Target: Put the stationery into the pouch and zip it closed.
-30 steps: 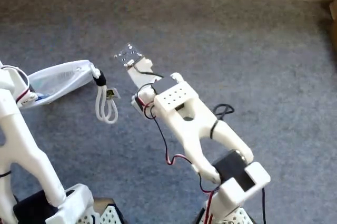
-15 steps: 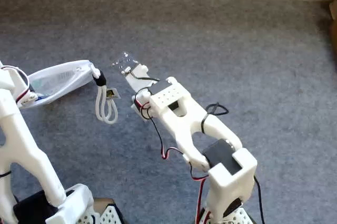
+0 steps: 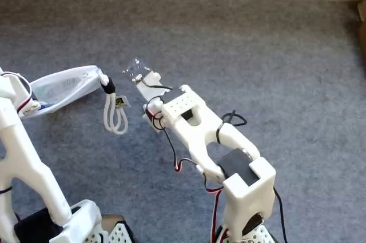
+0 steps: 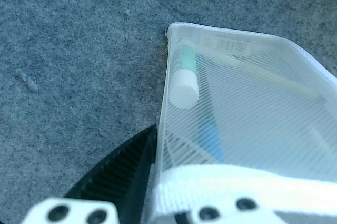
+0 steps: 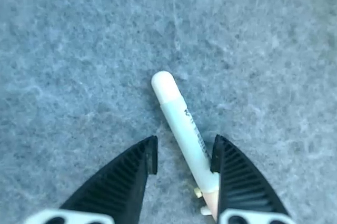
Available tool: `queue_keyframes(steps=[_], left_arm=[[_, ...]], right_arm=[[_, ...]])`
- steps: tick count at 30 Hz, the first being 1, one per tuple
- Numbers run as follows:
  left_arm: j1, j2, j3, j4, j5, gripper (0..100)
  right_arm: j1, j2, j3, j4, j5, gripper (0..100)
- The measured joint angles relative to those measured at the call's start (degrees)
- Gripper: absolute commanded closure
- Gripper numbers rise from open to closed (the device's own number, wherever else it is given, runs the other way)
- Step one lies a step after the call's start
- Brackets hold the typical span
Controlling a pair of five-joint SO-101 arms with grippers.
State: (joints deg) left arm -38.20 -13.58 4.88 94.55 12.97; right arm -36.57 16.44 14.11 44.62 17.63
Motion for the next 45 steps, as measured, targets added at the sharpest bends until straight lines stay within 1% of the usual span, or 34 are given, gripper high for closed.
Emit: queue_keyframes(steps=[4,6,12,23,28,40,45], left_arm=[[0.0,0.0,0.0,0.0,0.0,99],[0.0,0.0,0.0,0.0,0.0,99],[0.0,0.0,0.0,0.0,0.0,99],[0.0,0.0,0.0,0.0,0.0,99],[0.0,0.0,0.0,0.0,0.0,99],[0.0,0.0,0.0,0.0,0.0,99],[0.0,0.0,0.0,0.0,0.0,99]], right_arm=[[0.0,0.0,0.0,0.0,0.0,83.7],[0.0,0.0,0.0,0.0,0.0,85.2],[0.0,0.0,-0.09,0.0,0.09,98.1],[0.09,0.0,-0.09,0.7,0.09,98.9],[0.44,1.49,-3.08,9.32,0.0,98.9],[0.62,19.25,-29.45,30.51,0.18,98.5],[0.62,25.32,-36.31,35.25,0.18,98.5]])
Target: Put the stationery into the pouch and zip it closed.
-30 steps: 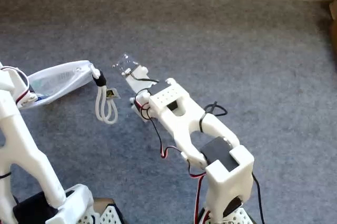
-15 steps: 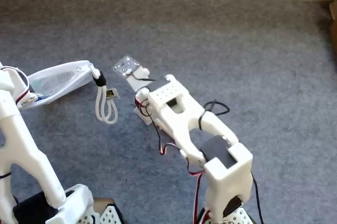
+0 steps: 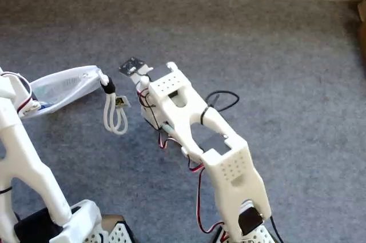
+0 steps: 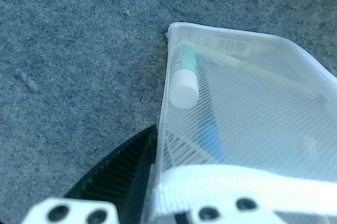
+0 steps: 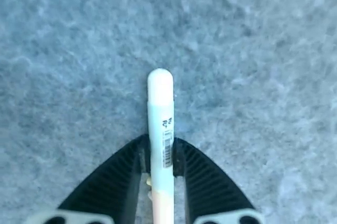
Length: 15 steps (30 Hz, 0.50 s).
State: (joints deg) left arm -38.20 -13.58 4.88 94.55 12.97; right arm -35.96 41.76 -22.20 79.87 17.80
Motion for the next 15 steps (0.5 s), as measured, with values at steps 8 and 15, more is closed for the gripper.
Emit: queue_keyframes(steps=[8,15], left_arm=[[0.0,0.0,0.0,0.0,0.0,99],[0.0,0.0,0.0,0.0,0.0,99]], right_arm=[[0.18,2.29,-2.29,2.46,0.0,98.5],[2.81,-2.02,-0.97,8.35,0.0,98.5]])
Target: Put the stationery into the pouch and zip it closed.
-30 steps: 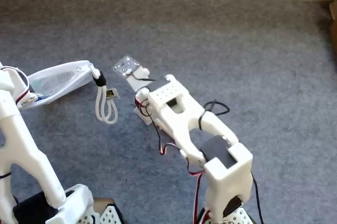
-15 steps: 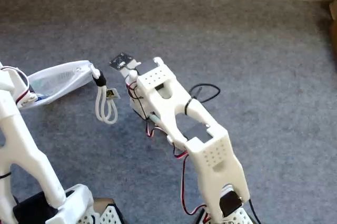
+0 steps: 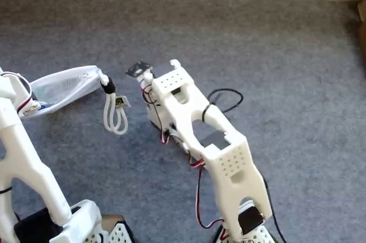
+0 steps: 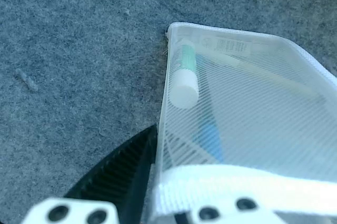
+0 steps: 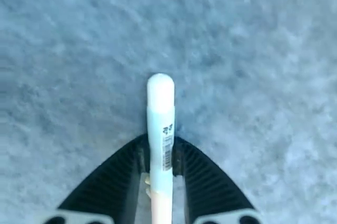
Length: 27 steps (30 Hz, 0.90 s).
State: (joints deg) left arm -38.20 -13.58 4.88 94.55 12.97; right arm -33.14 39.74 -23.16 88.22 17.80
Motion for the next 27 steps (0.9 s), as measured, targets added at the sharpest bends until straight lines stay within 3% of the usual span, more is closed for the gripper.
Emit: queue_keyframes(steps=[14,27], left_arm=[[0.0,0.0,0.0,0.0,0.0,99],[0.0,0.0,0.0,0.0,0.0,99]], right_arm=[[1.05,-11.69,0.18,8.88,0.0,98.7],[1.05,-29.54,6.42,9.93,-1.41,98.7]])
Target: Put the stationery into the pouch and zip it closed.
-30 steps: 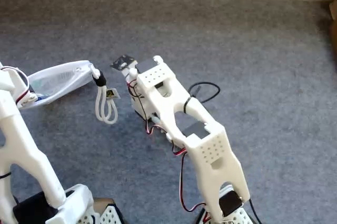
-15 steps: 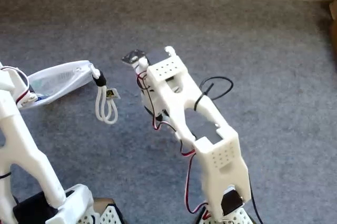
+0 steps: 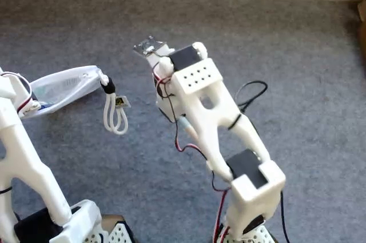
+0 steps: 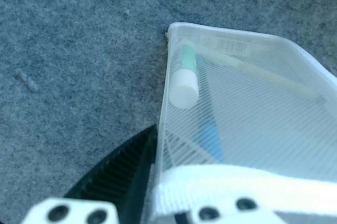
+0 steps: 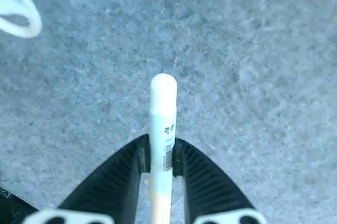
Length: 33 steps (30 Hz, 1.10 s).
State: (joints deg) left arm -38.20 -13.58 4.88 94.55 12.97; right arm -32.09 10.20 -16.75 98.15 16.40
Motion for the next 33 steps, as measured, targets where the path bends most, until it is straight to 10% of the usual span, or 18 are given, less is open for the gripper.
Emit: queue_keyframes(steps=[16,33], left_arm=[[0.88,0.0,-1.05,0.35,0.0,99],[19.78,1.14,-11.6,5.54,3.34,99]], right_arm=[[-4.4,-25.23,3.96,0.44,-11.34,98.9],[-5.19,-47.38,3.96,-11.87,-19.43,98.9]])
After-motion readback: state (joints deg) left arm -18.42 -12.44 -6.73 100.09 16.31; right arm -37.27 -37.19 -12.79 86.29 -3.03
